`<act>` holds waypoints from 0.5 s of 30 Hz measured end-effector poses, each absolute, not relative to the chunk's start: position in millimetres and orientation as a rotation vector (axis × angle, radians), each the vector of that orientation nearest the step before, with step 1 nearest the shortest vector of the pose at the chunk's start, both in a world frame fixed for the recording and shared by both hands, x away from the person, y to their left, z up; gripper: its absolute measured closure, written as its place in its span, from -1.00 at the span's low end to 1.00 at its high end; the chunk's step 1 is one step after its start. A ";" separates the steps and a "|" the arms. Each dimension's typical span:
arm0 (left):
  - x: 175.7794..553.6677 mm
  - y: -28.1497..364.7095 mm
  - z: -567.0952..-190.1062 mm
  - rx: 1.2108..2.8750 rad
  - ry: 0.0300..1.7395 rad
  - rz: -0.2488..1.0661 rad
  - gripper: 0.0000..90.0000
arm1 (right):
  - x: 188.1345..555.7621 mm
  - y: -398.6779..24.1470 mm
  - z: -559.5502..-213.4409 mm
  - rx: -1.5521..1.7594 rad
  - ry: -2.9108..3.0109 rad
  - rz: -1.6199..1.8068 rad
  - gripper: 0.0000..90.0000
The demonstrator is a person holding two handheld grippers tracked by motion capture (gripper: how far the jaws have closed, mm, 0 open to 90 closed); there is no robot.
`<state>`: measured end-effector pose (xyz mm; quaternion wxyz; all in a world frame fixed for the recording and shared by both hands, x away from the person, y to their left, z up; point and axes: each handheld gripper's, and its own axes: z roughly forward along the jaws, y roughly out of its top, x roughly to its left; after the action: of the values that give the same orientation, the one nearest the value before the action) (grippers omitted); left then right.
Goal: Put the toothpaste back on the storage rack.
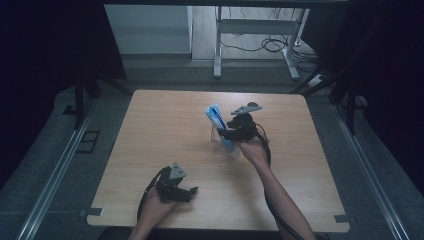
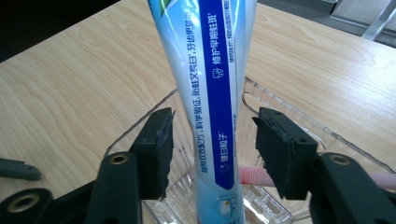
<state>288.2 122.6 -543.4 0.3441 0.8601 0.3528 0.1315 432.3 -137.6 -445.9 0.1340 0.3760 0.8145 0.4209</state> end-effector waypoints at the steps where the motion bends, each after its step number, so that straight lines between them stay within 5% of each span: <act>1: 288.2 122.6 -543.4 2.235 0.916 0.342 -0.71 | 432.2 -138.0 -445.8 1.086 2.363 1.221 -0.06; 15: 288.2 122.6 -543.4 2.234 0.917 0.341 -0.71 | 424.7 -138.7 -440.2 1.014 2.390 1.206 -0.35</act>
<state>288.2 122.6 -543.4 0.3442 0.8601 0.3529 0.1313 424.7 -138.7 -440.2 0.1391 0.3506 0.8268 0.4173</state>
